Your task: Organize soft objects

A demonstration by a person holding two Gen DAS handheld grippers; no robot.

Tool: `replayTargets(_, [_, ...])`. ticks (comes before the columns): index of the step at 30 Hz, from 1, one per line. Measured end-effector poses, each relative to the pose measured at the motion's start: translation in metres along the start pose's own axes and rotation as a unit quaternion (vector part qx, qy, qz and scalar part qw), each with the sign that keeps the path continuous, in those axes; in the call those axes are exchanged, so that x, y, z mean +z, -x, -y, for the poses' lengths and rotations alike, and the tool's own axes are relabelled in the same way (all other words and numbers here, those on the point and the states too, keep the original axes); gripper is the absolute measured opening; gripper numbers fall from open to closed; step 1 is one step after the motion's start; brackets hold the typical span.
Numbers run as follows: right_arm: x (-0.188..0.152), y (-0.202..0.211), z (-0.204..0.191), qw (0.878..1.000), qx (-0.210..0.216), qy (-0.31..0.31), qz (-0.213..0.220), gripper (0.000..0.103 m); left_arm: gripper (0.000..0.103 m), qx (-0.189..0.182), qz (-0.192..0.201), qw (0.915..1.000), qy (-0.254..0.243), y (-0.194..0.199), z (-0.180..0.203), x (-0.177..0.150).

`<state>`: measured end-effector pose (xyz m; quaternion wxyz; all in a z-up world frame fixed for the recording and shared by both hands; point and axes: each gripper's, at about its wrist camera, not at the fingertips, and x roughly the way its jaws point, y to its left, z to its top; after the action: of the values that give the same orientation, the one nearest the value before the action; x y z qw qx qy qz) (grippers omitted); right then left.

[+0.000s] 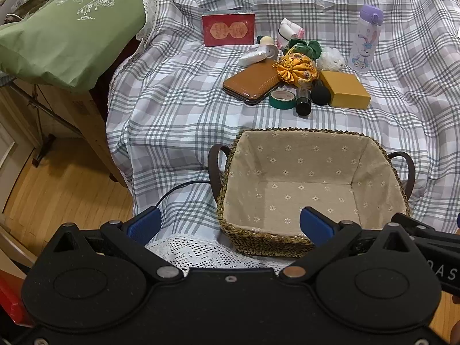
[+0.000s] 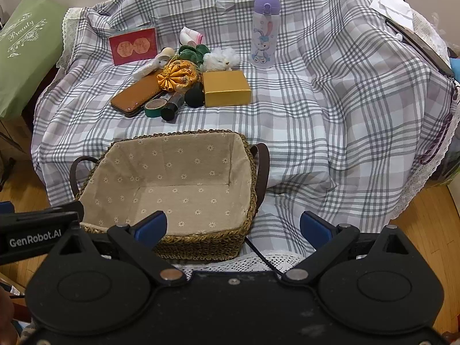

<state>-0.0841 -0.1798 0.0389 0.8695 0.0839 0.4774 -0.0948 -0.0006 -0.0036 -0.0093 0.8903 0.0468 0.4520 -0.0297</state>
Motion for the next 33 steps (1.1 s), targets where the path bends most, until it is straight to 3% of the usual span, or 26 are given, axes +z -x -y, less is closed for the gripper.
replayTargets(33, [-0.0019,-0.002,-0.0003,1.0,0.002,-0.005,-0.006,0.1,0.1,-0.005,-0.01,0.9999,0.004,-0.0021,-0.0027,-0.001])
